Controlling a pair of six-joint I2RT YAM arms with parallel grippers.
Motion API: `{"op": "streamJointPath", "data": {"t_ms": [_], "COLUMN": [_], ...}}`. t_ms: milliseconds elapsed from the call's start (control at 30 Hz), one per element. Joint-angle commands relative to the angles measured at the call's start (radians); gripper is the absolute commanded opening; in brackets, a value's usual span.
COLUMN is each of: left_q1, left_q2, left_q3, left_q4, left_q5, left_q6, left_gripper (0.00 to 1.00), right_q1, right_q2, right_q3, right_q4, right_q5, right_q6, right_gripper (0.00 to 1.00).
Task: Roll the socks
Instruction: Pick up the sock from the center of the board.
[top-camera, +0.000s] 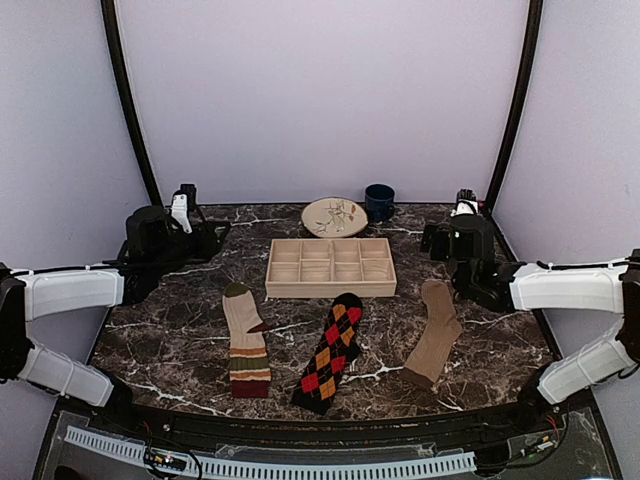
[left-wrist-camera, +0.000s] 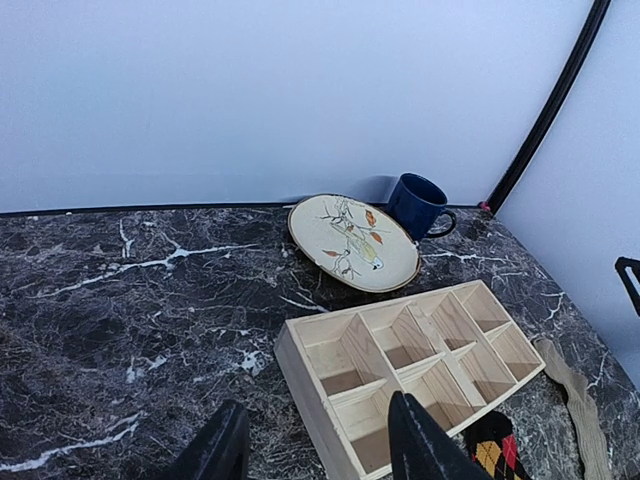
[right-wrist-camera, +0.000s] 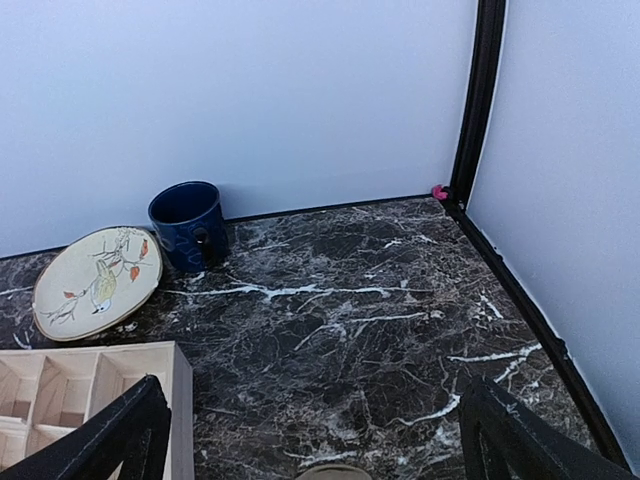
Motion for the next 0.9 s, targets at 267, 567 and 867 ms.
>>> {"op": "streamJointPath", "data": {"t_ms": [267, 567, 867], "left_q1": [-0.224, -0.368, -0.404], "left_q2": [-0.080, -0.149, -0.170], "left_q3": [-0.072, -0.244, -0.315], "left_q4": [-0.047, 0.060, 0.095], "left_q5": [-0.382, -0.465, -0.483], "left_q6": [0.129, 0.126, 0.108], "left_gripper": [0.51, 0.52, 0.52], "right_q1": [0.323, 0.601, 0.737], "right_q2": [-0.010, 0.081, 0.244], "right_q3": [0.058, 0.072, 0.105], "right_q4": [0.020, -0.076, -0.171], "right_q5": [0.083, 0.091, -0.011], "right_q6": [-0.231, -0.307, -0.239], "right_gripper": [0.93, 0.92, 0.91]}}
